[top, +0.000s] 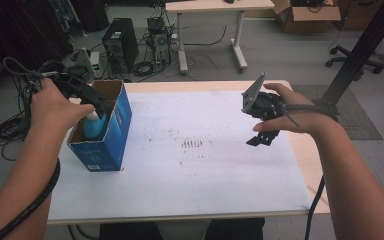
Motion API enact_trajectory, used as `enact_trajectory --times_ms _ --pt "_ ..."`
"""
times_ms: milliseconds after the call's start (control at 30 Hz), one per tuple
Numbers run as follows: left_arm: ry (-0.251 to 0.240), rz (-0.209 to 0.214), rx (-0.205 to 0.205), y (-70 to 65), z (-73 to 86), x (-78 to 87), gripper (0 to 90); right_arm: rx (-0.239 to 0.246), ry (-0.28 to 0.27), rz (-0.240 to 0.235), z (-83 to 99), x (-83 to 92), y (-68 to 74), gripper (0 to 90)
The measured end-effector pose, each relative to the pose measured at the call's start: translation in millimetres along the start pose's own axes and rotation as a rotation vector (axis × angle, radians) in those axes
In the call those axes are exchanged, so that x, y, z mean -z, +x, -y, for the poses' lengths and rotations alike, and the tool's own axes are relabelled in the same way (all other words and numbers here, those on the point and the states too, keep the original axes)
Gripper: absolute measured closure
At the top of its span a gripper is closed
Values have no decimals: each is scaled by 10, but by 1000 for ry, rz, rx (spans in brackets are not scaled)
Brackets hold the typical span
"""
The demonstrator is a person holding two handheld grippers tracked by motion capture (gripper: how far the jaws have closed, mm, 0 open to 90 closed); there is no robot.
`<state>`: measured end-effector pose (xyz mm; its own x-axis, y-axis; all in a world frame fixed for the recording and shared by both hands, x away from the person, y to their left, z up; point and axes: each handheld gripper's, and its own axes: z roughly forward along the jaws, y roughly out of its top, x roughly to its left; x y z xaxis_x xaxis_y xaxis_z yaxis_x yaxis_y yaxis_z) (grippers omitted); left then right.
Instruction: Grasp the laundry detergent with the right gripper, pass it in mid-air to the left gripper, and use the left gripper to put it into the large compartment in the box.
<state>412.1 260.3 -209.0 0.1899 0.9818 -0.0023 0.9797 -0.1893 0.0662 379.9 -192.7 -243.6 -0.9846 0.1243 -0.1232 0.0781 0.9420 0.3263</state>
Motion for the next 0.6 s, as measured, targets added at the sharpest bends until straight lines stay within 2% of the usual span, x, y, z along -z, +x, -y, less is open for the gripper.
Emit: enact_trajectory --times_ms 300,400,533,600 --pt "-10 -19 -95 -223 6 151 55 3 -4 3 -23 32 18 34" --pt "-18 -19 -140 -318 5 202 49 4 -5 3 -15 37 21 34" --pt "-9 1 -213 -455 -12 236 8 -2 -4 5 0 50 28 33" --pt "-22 -4 -247 -542 -14 258 2 0 -5 6 3 56 32 34"
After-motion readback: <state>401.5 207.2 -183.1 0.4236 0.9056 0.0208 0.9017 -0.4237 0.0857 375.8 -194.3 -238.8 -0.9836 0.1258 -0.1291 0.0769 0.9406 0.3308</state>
